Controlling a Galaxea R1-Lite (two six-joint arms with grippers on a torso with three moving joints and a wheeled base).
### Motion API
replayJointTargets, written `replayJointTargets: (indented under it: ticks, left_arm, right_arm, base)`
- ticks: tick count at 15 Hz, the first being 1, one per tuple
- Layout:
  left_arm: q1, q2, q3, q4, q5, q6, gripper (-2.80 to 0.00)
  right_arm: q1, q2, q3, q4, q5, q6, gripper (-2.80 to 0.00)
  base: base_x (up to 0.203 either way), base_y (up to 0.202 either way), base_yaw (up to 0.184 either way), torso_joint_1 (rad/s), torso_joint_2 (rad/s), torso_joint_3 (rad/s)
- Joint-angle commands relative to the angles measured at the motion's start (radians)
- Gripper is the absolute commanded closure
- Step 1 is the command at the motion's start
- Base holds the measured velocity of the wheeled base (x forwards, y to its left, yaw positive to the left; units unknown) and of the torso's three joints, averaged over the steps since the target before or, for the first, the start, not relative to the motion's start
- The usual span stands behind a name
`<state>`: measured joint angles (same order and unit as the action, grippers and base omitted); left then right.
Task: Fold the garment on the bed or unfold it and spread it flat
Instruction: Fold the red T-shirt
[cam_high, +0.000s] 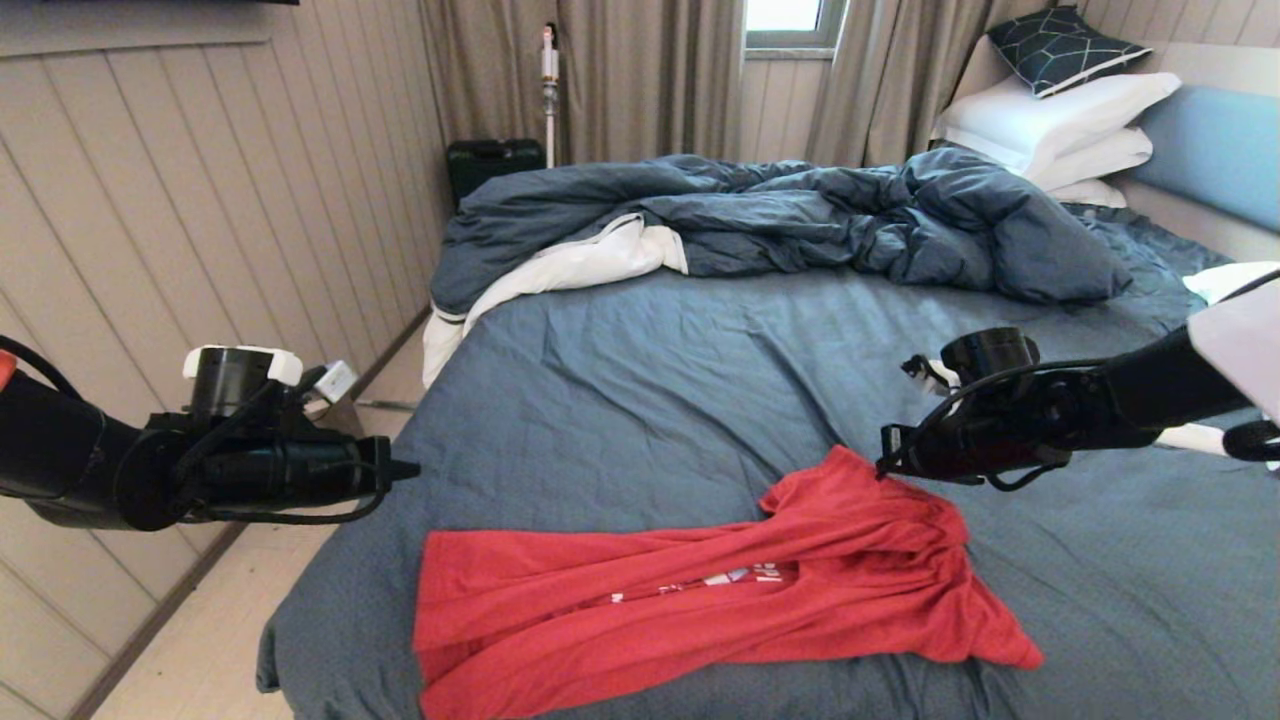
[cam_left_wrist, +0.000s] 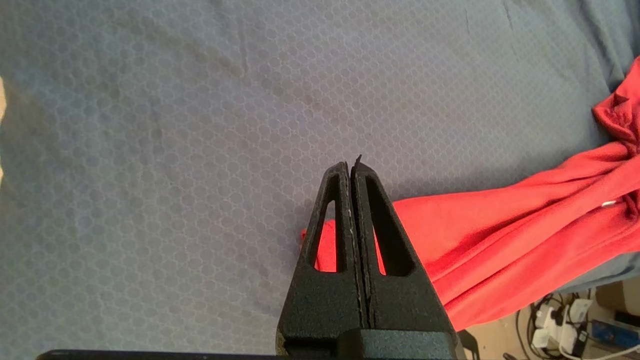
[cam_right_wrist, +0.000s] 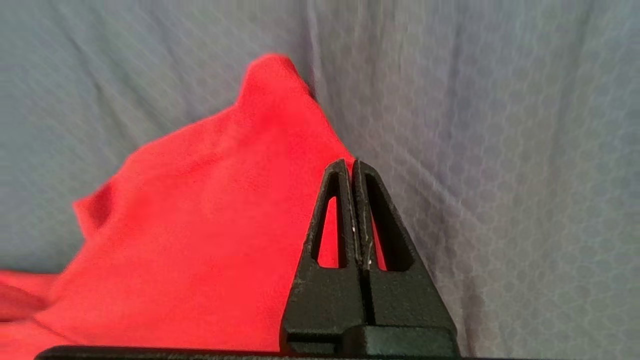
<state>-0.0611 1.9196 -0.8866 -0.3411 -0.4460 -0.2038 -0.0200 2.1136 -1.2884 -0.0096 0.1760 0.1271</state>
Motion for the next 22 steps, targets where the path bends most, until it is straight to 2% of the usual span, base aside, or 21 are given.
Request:
replayJointTargets:
  ticks: [1,5,8,9,19,20,22]
  left_arm:
    - [0.0,0.003,0.001,-0.003,-0.003,-0.002,0.0]
    - [-0.002,0.01,0.001,-0.003,-0.005,-0.002,0.0]
    - [-0.002,0.006,0.008,-0.003,-0.005,-0.002,0.0]
    - [-0.002,0.006,0.008,-0.003,-0.005,-0.002,0.0]
    - [-0.002,0.016,0.009,-0.008,-0.007,0.001,0.0]
    - [0.0,0.018,0.011,-0.014,-0.005,0.001,0.0]
    - [-0.001,0.026,0.01,-0.016,-0.005,0.001,0.0]
  right_arm:
    - [0.0,-0.037,-0.004,0.0,0.001,0.002,0.0]
    - [0.001,-0.116,0.041,0.002,0.0,0.001,0.0]
    - [0.001,-0.077,0.027,0.001,-0.004,0.002,0.0]
    - [0.003,-0.057,0.018,0.0,-0.005,0.0,-2.8]
    - [0.051,0.048,-0.057,0.006,-0.004,0.002,-2.8]
    - [0.052,0.053,-0.057,0.007,-0.004,0.002,0.0]
    - [0.055,0.064,-0.056,0.003,-0.004,0.002,0.0]
  base:
    - [0.0,0.0,0.0,0.0,0.0,0.0]
    - [0.0,0.0,0.0,0.0,0.0,0.0]
    - [0.0,0.0,0.0,0.0,0.0,0.0]
    - [0.0,0.0,0.0,0.0,0.0,0.0]
    - [0.0,0.0,0.0,0.0,0.0,0.0]
    - [0.0,0.0,0.0,0.0,0.0,0.0]
    - [0.0,0.0,0.0,0.0,0.0,0.0]
